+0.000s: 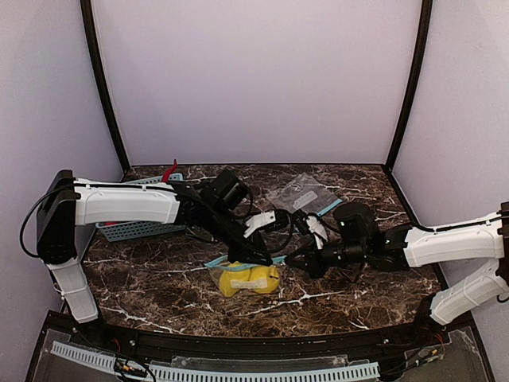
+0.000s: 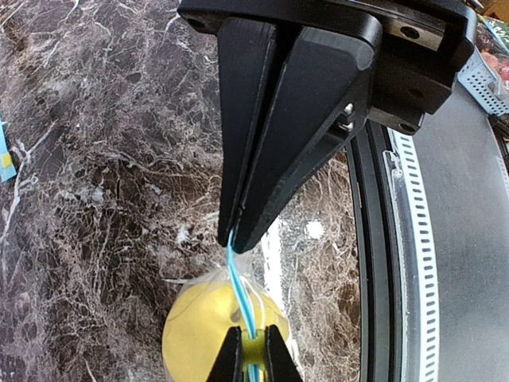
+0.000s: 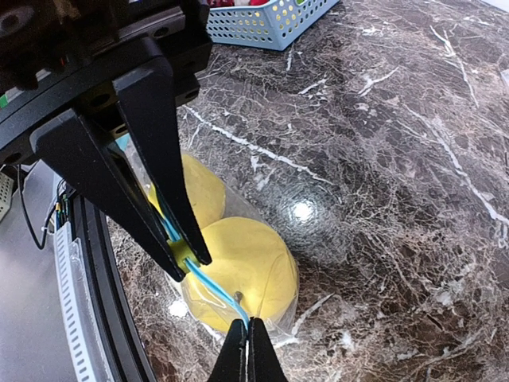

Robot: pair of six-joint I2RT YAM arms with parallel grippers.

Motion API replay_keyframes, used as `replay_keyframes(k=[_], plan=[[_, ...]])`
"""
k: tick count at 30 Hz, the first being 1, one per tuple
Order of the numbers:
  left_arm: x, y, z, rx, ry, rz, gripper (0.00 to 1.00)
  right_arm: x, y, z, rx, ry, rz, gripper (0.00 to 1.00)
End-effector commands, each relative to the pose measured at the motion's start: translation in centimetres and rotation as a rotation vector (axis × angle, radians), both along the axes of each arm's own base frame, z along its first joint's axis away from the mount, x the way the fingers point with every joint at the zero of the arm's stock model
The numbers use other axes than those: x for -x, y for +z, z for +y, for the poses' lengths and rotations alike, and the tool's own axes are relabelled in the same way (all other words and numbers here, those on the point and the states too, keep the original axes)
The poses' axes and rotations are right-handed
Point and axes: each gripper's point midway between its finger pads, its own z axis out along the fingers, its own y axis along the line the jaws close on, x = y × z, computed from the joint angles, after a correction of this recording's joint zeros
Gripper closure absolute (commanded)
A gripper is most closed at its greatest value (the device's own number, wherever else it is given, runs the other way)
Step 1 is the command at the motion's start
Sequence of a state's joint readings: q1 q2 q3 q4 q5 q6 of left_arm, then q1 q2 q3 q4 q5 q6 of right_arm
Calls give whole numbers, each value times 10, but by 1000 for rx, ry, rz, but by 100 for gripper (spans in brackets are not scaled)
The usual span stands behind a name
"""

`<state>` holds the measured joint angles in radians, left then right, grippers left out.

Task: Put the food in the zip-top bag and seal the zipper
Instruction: Zip the zipper of the food storage bag.

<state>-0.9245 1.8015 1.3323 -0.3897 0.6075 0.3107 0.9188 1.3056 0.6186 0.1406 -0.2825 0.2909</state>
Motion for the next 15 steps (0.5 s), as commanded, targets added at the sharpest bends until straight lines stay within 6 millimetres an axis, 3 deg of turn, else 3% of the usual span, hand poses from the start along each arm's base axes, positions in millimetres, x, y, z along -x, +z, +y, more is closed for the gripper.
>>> replay_keyframes(k=[1,15], plan=[[11,7,18,-25,-1,21,99,-22,-11,-17,87,-144,-18,100],[10,4,24,-44,15,2,99,-41,-12,-41,148,-315,-47,100]])
